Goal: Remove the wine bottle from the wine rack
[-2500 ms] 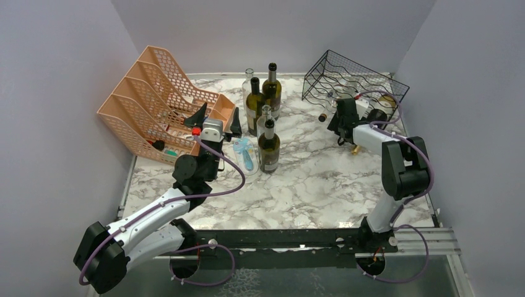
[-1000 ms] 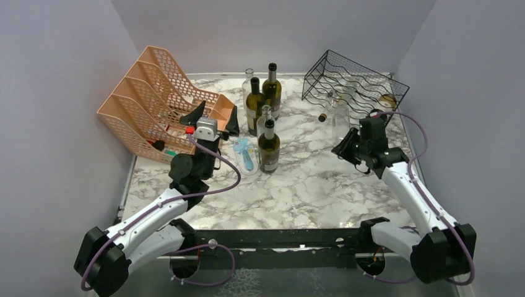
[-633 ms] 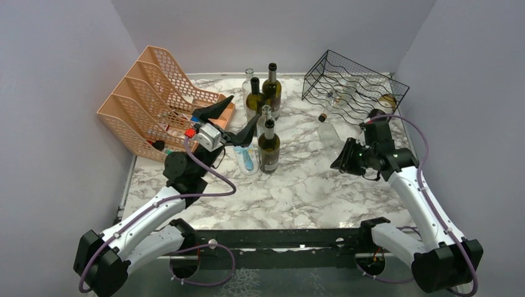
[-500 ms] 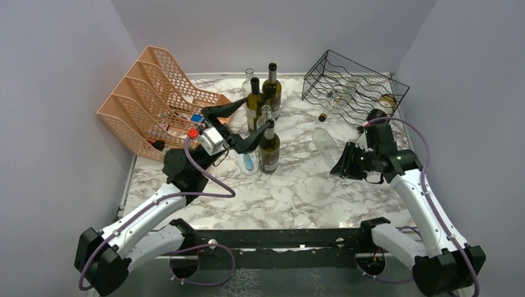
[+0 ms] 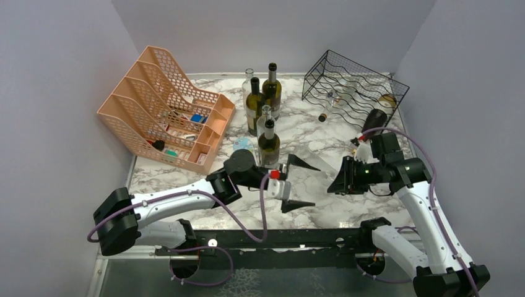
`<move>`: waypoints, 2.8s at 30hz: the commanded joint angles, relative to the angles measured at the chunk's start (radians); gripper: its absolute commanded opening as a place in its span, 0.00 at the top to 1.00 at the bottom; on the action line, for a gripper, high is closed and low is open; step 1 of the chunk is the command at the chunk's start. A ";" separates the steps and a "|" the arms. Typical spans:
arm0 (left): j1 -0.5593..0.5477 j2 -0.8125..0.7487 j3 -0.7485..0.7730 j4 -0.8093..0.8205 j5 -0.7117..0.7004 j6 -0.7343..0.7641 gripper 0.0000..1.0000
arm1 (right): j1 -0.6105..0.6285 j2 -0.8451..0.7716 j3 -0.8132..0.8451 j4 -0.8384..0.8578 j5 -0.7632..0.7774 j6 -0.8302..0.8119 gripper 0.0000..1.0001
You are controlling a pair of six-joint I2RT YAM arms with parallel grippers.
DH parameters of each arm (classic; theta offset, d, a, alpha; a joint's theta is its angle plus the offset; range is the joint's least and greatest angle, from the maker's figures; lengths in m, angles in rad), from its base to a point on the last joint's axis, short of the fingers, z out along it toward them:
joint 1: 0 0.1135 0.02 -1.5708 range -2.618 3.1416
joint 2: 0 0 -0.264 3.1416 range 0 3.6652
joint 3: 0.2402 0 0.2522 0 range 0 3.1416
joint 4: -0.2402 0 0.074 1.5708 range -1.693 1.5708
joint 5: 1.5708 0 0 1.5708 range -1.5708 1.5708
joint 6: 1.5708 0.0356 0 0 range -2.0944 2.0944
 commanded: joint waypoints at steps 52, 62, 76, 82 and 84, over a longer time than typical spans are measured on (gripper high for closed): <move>-0.202 0.293 0.177 -0.279 -0.559 0.174 0.76 | 0.034 0.010 0.240 -0.045 0.004 0.008 0.23; -0.201 0.166 0.121 -0.215 -0.616 0.135 0.78 | 0.034 0.021 0.518 -0.024 0.323 0.077 0.08; -0.111 0.039 0.088 -0.092 -0.711 -0.122 0.96 | 0.034 -0.004 0.535 0.025 0.372 0.110 0.07; -0.001 0.032 0.108 -0.081 -0.622 -0.257 1.00 | 0.034 -0.007 0.503 0.041 0.371 0.114 0.07; 0.018 0.012 0.110 -0.079 -0.586 -0.259 1.00 | 0.034 -0.007 0.497 0.041 0.374 0.112 0.07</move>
